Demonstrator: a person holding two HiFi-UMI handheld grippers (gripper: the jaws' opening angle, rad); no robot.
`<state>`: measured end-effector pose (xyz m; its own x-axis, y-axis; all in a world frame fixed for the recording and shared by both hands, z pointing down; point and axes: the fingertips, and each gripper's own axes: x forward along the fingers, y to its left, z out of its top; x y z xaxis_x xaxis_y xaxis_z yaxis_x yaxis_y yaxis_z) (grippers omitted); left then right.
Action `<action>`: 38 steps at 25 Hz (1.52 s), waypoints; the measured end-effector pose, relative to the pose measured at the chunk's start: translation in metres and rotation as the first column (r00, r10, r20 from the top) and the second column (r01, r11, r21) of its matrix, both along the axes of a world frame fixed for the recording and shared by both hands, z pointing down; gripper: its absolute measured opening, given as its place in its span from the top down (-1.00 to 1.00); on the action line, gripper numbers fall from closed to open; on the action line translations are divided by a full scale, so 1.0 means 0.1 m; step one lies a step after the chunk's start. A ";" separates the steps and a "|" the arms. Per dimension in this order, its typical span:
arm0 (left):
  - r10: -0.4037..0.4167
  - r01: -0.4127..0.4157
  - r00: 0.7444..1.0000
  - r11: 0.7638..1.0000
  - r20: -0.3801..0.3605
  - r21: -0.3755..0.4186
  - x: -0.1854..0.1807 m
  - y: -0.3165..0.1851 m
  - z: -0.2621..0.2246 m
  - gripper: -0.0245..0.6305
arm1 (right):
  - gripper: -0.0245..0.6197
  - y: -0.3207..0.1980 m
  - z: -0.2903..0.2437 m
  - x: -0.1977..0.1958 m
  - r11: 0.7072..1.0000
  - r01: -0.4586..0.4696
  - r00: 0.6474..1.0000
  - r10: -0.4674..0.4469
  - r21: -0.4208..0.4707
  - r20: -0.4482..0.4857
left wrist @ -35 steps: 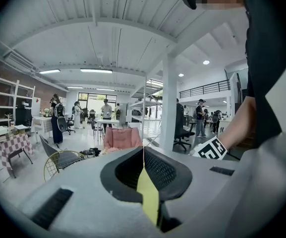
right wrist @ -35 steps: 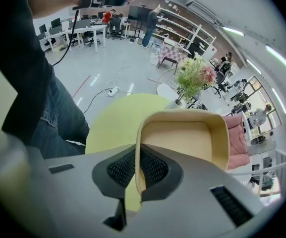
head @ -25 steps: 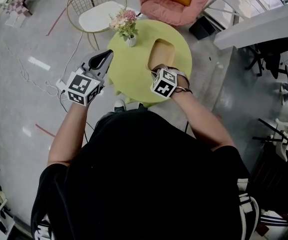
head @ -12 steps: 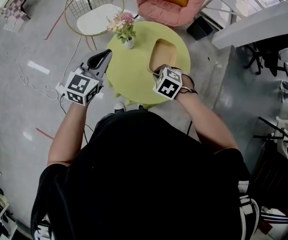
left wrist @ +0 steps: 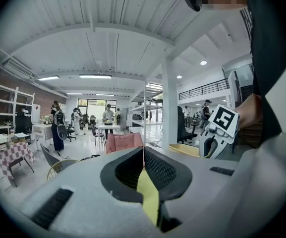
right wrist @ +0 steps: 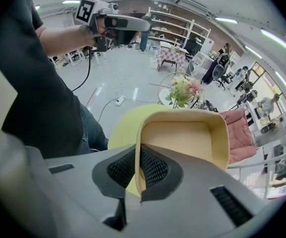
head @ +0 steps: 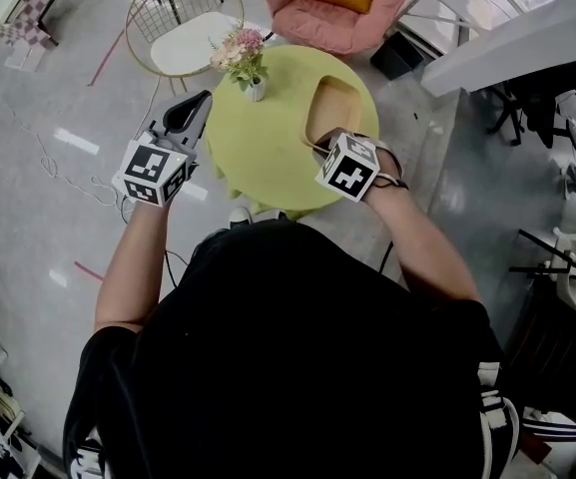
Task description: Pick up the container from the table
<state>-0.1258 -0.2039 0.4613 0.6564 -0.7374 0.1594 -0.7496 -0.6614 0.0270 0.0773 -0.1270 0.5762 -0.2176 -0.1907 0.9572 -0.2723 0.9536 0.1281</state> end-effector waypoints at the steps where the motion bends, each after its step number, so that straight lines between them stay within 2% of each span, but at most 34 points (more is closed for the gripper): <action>1: -0.002 0.002 1.000 1.000 0.000 0.000 0.00 -0.01 -0.01 0.87 | 0.89 0.01 -0.03 0.00 1.000 0.000 1.000 0.000 -0.002 0.001; 16: 0.033 -0.033 0.999 0.999 0.004 0.001 0.07 -0.06 -0.01 0.87 | 0.89 0.06 -0.32 0.06 1.000 -0.013 1.000 0.013 0.016 -0.002; 38: 0.058 -0.058 0.998 0.998 0.023 -0.015 0.02 -0.05 0.09 0.87 | 0.89 0.08 -0.31 0.10 0.998 -0.043 0.998 0.045 0.053 -0.032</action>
<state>-0.1241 -0.2092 0.4704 0.6942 -0.6955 0.1854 -0.7102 -0.7037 0.0194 0.0874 -0.1191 0.5454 -0.1760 -0.2493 0.9523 -0.3086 0.9326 0.1871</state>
